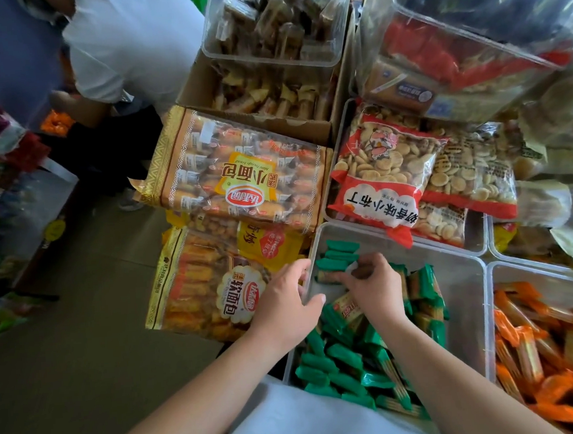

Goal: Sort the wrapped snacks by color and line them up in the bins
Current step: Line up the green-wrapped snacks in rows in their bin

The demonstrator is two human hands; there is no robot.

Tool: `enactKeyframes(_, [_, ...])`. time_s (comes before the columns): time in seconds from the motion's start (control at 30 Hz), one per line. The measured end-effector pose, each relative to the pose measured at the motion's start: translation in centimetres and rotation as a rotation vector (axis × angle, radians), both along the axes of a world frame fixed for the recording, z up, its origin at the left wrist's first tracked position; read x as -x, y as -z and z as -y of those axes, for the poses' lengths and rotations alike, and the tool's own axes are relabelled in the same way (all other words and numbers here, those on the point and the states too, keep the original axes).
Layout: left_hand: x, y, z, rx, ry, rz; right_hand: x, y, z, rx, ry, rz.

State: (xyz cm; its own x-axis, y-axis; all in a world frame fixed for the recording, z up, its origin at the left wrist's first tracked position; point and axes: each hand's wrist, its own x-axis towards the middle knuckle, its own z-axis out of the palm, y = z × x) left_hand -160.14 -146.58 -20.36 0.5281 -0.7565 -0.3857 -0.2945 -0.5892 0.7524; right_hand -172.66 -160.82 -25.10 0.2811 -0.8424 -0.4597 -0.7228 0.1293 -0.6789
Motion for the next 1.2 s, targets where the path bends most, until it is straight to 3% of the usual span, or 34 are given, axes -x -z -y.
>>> enactKeyframes(0.37, [0.2,-0.2,-0.2,-0.006,0.009,0.035,-0.7,0.7,0.5,-0.107,-0.145,0.095])
enactKeyframes(0.5, [0.5,-0.5,-0.2,0.011,0.073,0.204,0.4,-0.2,1.1,-0.084,-0.132,0.047])
enactKeyframes(0.6, [0.8,-0.8,-0.2,0.041,0.106,0.311,2.2,-1.5,1.8,0.064,-0.134,-0.031])
enactKeyframes(0.7, [1.3,-0.8,-0.6,0.052,0.106,0.275,3.7,-1.9,1.1,0.236,-0.473,-0.137])
enactKeyframes(0.8, [1.6,-0.5,-1.2,0.045,0.115,0.244,3.8,-1.1,-0.5,0.267,-0.856,-0.286])
enactKeyframes(1.07, [1.5,-0.7,-2.3,0.051,0.085,0.214,2.8,-0.4,-0.1,0.340,-1.153,-0.541])
enactKeyframes(1.13, [1.7,-0.7,-2.6,0.058,0.068,0.200,3.5,-0.8,0.0,0.353,-1.113,-0.482])
enactKeyframes(1.2, [1.8,-0.7,-2.8,0.066,0.047,0.198,4.4,-1.5,0.2,0.365,-0.917,-0.300])
